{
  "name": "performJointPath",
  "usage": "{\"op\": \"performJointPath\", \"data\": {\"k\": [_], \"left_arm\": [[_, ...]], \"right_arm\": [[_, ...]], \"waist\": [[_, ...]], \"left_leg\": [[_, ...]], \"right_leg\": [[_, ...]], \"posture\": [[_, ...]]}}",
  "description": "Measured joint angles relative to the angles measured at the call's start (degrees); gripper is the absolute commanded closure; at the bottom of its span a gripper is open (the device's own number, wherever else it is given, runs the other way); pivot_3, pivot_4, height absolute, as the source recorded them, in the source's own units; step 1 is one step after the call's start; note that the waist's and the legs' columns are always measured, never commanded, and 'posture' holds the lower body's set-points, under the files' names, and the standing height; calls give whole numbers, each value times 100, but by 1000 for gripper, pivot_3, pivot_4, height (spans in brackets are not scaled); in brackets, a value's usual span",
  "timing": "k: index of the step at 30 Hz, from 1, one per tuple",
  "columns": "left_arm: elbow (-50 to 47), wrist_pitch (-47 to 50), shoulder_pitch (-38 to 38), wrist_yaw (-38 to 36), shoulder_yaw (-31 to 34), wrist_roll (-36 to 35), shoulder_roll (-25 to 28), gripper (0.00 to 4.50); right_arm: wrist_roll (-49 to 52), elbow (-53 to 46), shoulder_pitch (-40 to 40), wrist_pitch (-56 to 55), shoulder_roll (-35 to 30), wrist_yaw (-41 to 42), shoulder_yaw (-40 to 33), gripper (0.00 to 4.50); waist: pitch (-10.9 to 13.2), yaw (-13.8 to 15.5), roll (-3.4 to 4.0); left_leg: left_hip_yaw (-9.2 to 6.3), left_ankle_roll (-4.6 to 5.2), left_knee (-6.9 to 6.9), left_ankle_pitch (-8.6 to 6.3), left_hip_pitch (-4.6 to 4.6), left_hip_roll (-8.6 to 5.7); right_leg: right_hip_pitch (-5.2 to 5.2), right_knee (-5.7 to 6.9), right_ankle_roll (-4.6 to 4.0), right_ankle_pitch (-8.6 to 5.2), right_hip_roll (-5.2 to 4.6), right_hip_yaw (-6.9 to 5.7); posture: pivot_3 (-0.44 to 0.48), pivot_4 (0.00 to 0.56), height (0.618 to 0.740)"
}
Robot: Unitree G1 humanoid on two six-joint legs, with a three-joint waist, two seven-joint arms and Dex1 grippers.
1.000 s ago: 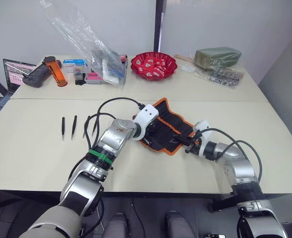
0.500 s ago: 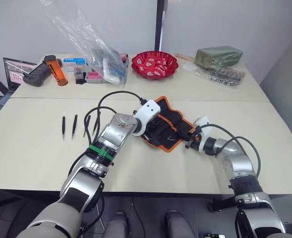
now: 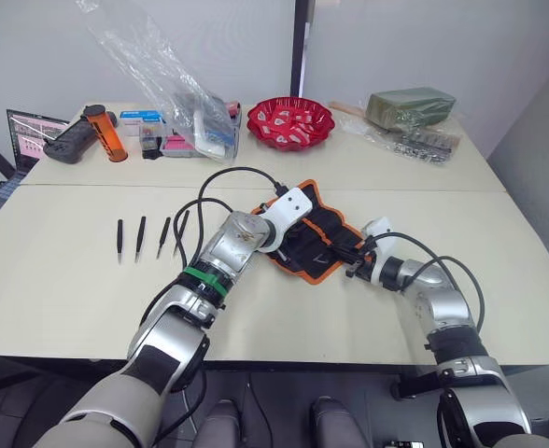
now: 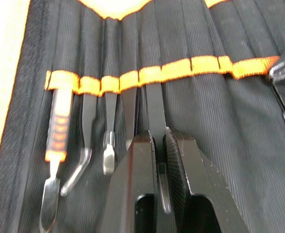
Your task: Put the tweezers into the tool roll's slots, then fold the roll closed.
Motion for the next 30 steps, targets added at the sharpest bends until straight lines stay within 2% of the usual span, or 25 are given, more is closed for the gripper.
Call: {"op": "performJointPath", "data": {"k": [12,17,19,23,25,28,30], "left_arm": [[1860,-1294,-693,-101,101,221,-301,4500],[2334,-1528,-859,-213,273,220,-326,4500],[2441,-1525,-916,-263,371,209,-326,3547],[2428,-1444,-921,-432,661,90,-254,2273],[2190,-1177,-899,-607,765,23,-55,1576],[1297,-473,-650,-1077,968,-180,481,609],[262,89,-241,-1386,1141,-422,861,38]], "right_arm": [[0,-293,255,8,-33,-7,-7,4487],[0,-399,285,41,-32,-38,-8,4487],[0,-414,296,67,-31,-40,-6,4500],[0,-431,306,90,-28,-35,5,4500],[0,-433,304,101,-22,-25,24,4500],[2,-410,285,101,-3,-2,43,4500],[12,-348,247,100,23,37,22,4500]], "waist": [[0,10,0],[0,12,0],[0,7,0],[0,-4,0],[0,-28,0],[-1,-107,2],[-1,-136,2]], "left_leg": [[0,0,1,0,-1,-2],[0,0,1,0,-1,-3],[0,0,1,0,0,-3],[0,0,0,0,0,-2],[0,0,-4,0,2,-1],[0,0,-12,0,7,1],[-1,0,-13,0,7,2]], "right_leg": [[1,-1,8,-4,-1,0],[2,0,13,-7,-1,0],[2,0,14,-7,-1,0],[1,1,13,-7,0,0],[0,3,12,-6,1,0],[0,8,8,-4,2,0],[0,8,4,-2,1,0]], "posture": [[0,150,740],[0,150,740],[0,150,740],[0,150,740],[0,150,740],[0,150,740],[0,150,740]]}}
